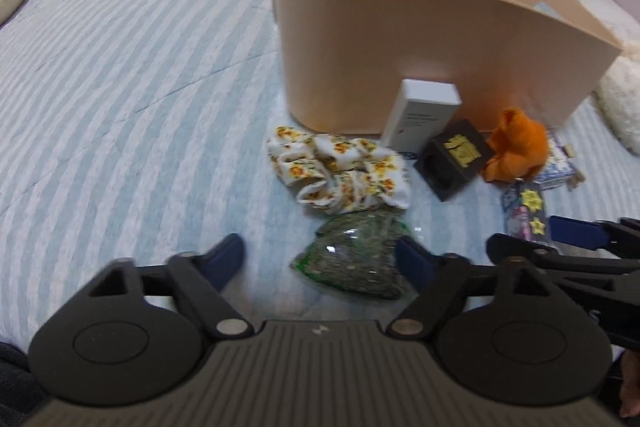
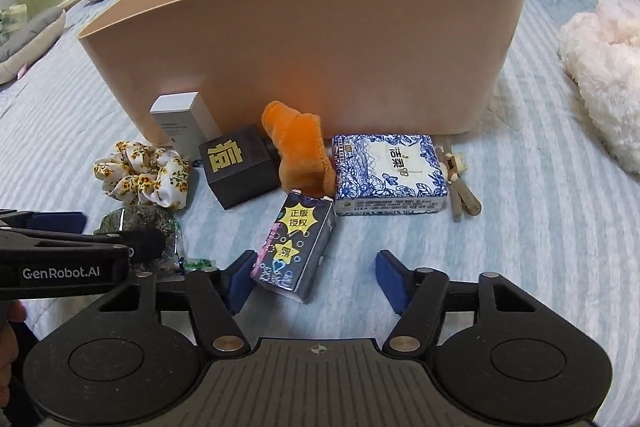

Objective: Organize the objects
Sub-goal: 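Grasp the yellow-star box with the right gripper while the left grasps the green herb bag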

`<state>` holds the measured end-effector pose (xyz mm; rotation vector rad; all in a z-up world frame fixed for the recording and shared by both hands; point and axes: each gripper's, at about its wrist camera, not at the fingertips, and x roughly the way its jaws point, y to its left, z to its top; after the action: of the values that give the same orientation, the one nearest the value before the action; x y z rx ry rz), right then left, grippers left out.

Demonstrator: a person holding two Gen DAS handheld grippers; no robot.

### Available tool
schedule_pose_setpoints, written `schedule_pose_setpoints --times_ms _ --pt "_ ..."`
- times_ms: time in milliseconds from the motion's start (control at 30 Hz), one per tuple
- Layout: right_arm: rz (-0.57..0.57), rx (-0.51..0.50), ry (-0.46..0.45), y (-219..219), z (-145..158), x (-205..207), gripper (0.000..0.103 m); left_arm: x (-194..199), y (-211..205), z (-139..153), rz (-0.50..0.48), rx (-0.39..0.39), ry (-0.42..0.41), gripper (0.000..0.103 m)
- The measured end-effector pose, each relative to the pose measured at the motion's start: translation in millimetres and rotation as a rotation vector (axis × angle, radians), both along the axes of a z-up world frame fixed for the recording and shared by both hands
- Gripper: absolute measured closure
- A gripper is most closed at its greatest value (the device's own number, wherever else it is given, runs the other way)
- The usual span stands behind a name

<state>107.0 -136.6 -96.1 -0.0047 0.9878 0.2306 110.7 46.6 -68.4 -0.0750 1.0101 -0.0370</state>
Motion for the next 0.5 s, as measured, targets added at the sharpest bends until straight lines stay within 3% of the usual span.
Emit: schedule_pose_setpoints --times_ms 67,133,200,500 --pt "-0.003 0.01 -0.011 -1 2 -2 0.066 -3 -3 5 -0.019 -0.014 -0.014 0.049" --pt "-0.006 0.028 -0.021 -4 3 -3 0.081 -7 -6 8 -0.033 -0.002 -0.022 0.052" --pt "-0.001 0.048 -0.027 -7 4 -4 0.082 -11 -7 11 -0.04 0.008 -0.027 0.061" --pt "-0.008 0.106 -0.052 -27 30 -22 0.082 -22 2 29 -0.016 -0.025 -0.04 0.063"
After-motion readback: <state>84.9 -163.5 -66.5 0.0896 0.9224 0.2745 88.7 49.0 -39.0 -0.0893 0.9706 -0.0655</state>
